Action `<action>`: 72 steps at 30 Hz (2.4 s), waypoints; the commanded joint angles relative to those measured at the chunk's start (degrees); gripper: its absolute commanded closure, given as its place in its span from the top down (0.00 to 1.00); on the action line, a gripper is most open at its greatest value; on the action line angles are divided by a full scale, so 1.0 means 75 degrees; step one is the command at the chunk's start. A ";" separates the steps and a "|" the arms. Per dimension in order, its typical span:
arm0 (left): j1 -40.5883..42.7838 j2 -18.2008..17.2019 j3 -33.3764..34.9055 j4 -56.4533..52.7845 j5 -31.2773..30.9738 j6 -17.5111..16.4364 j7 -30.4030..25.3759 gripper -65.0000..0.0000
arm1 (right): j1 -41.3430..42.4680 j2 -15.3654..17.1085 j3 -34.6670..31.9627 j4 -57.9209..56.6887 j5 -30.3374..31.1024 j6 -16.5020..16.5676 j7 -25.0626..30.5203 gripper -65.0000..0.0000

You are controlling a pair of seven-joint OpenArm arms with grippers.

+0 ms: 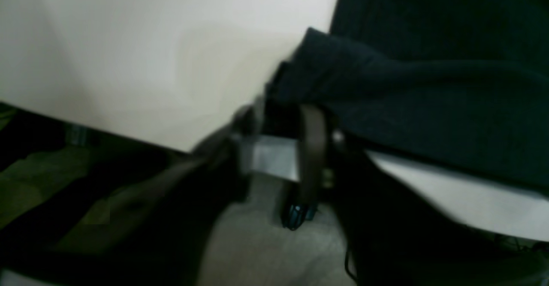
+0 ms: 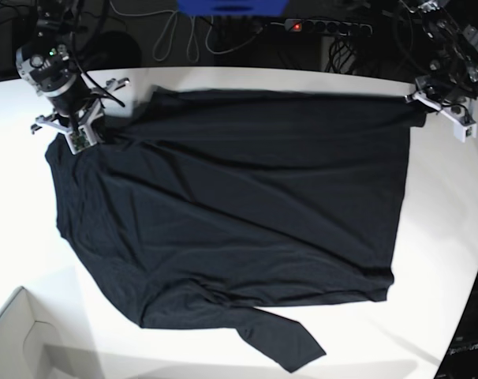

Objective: Layout the t-shirt on the table in an organized manner, then fold the t-shirt properly
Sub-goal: 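Hold the collar edge taut with both grippers, then open the right gripper, then regrasp the collar edge with the right gripper further along the cloth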

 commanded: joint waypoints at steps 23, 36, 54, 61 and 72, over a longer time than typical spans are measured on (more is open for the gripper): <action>0.0022 -0.0193 -0.0019 0.0123 -0.0158 -0.0035 -0.0091 0.66 | -0.0088 -0.0011 0.1020 0.0144 0.0147 -0.0060 0.0159 0.46; -0.0107 -0.0052 0.0520 0.0064 -0.0111 -0.0035 -0.0103 0.66 | -0.0663 -0.0480 0.0938 0.0191 0.0159 -0.0060 0.0159 0.46; 0.0327 0.0100 0.1083 -0.0803 -0.0146 -0.0035 -0.1463 0.20 | -0.0839 -0.0504 0.0938 0.0202 0.0147 -0.0060 0.0171 0.46; 0.0327 0.0088 0.1059 -0.0733 -0.0146 -0.0035 -0.1486 0.00 | -0.1097 -0.0773 0.0129 0.0390 0.0147 -0.0060 0.0159 0.46; 0.0327 -0.0111 0.0801 -0.0733 -0.0158 -0.0035 -0.1463 0.00 | -0.0862 -0.1148 -0.0610 -0.0067 0.0159 -0.0060 0.0159 0.47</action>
